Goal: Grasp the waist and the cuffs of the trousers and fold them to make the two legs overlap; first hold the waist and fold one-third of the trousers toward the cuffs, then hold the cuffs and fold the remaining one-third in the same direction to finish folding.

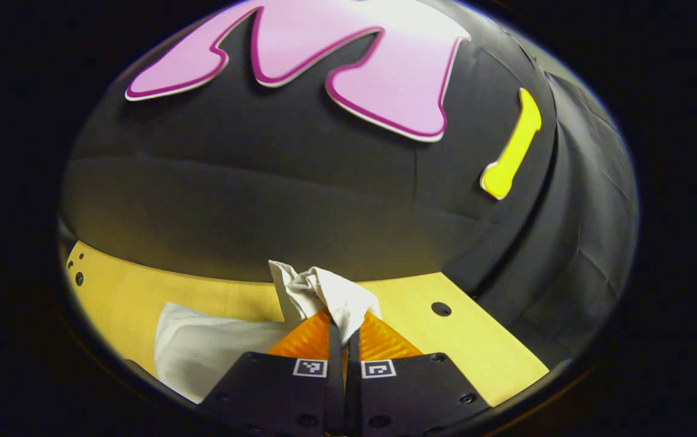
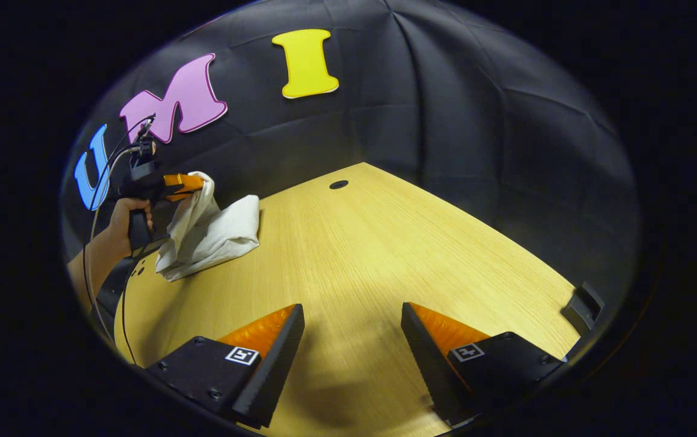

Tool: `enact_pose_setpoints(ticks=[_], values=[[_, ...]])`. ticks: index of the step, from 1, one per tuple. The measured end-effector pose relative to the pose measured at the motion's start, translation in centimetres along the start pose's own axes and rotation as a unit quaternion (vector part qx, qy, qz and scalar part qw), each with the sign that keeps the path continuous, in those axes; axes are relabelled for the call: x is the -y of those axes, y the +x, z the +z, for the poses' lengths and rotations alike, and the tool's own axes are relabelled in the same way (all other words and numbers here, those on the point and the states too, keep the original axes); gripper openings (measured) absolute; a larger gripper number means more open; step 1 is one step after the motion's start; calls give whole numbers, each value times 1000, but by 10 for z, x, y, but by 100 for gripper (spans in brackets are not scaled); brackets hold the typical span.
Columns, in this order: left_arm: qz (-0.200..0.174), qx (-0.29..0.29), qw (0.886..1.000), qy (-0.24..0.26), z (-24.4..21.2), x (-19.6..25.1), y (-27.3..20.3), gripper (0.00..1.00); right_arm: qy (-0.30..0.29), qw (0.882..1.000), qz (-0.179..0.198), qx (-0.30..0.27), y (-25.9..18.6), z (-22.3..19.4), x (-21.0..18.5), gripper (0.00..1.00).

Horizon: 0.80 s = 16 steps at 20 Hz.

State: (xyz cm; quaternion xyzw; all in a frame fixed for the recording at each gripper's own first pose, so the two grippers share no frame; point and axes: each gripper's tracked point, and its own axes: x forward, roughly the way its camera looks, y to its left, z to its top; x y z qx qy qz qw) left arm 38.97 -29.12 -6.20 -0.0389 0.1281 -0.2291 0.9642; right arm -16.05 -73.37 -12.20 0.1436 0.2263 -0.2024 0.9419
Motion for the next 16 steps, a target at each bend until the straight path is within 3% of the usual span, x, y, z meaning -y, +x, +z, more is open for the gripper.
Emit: enact_pose_setpoints(ticks=[3,4,10,16], values=[[14,-25,1000,3,-8,4,-1,15,15,1000,-6,4,-15,-4,3,98],[15,-29,999,3,-7,3,-3,23,20,1000,-4,6,-22,-5,1,98],[22,-25,999,20,-20,12,-65,95,-16,999,33,10,-67,-8,-25,98],[58,30,997,43,17,1,-196,97,-51,994,69,65,-123,42,-61,98]])
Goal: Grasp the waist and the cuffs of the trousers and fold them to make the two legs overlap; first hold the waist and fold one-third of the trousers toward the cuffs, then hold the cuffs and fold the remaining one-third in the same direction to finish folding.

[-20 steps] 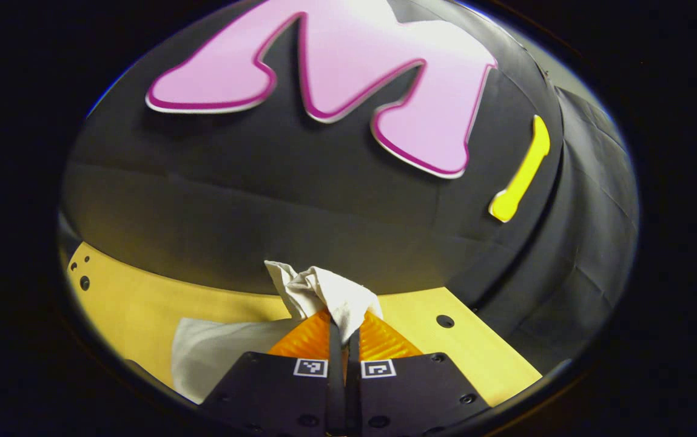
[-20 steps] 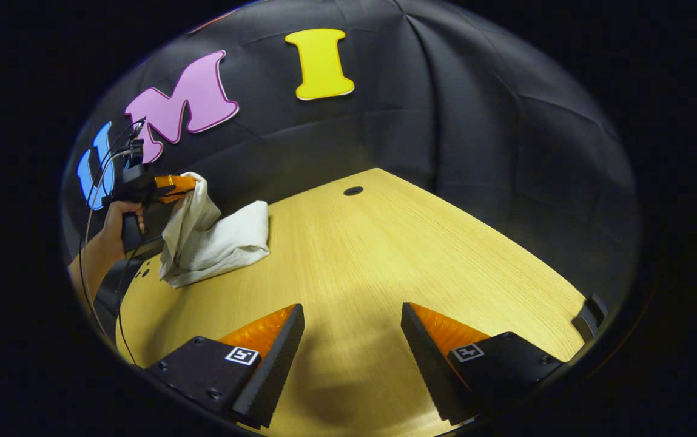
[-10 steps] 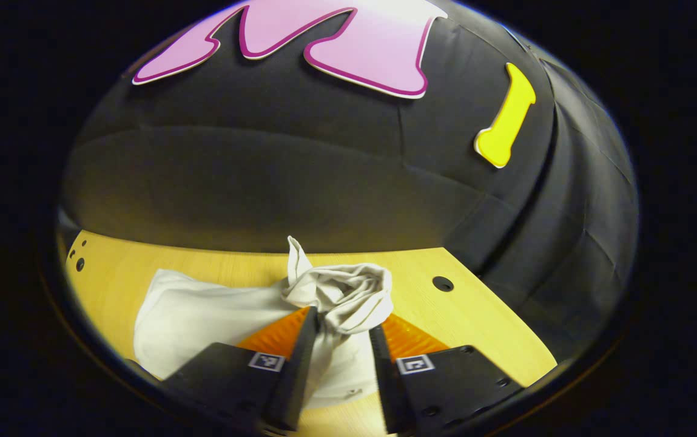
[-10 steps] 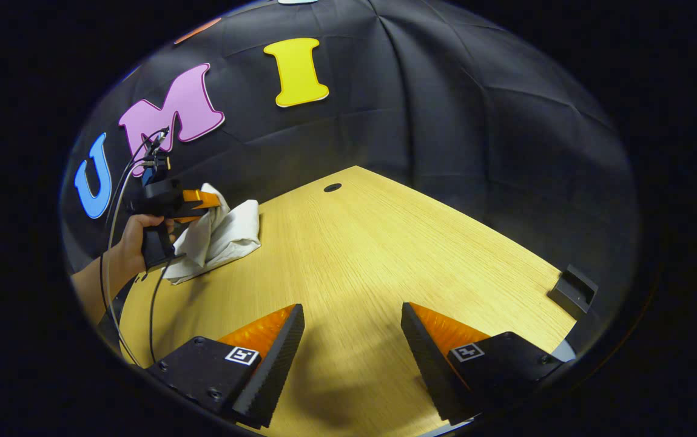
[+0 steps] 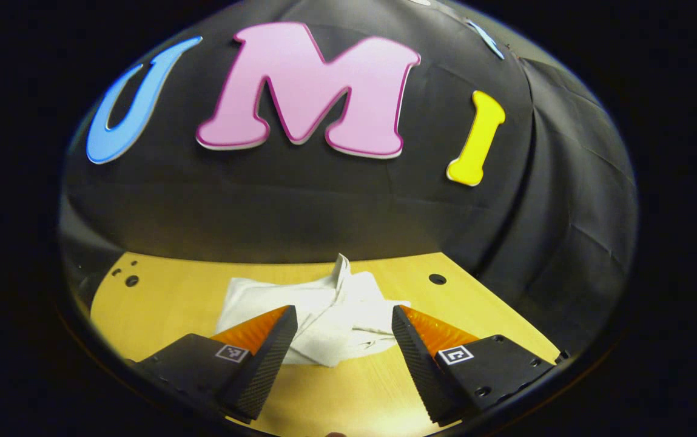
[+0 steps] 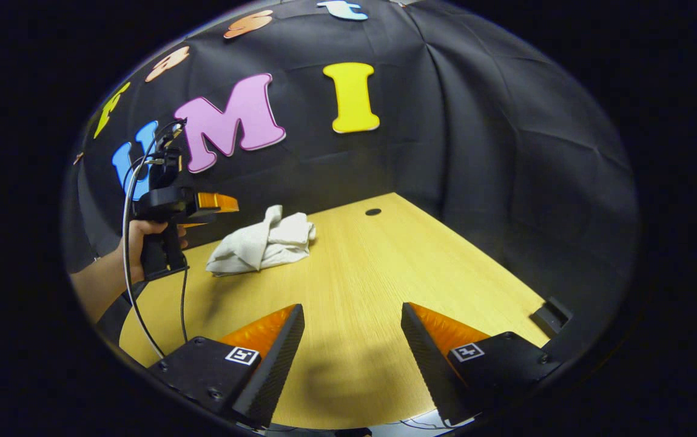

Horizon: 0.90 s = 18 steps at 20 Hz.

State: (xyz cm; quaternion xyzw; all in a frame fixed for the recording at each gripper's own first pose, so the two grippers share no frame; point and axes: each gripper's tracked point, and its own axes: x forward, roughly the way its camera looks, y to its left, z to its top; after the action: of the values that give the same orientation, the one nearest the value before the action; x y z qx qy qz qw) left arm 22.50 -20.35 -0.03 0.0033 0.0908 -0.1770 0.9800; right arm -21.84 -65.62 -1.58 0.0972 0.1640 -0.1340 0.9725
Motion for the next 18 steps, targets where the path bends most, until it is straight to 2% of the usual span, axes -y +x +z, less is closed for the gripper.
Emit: enact_pose_setpoints(ticks=[5,11,14,18], values=[[35,32,999,14,28,-25,-140,97,-10,999,36,33,-47,50,-37,98],[65,56,996,-17,22,-58,-281,97,-30,995,72,68,-110,88,-84,98],[89,82,993,-5,2,-79,-336,97,-31,992,84,85,-136,94,-102,98],[121,95,988,-28,-43,-96,-396,97,-47,993,88,70,-160,67,-113,98]])
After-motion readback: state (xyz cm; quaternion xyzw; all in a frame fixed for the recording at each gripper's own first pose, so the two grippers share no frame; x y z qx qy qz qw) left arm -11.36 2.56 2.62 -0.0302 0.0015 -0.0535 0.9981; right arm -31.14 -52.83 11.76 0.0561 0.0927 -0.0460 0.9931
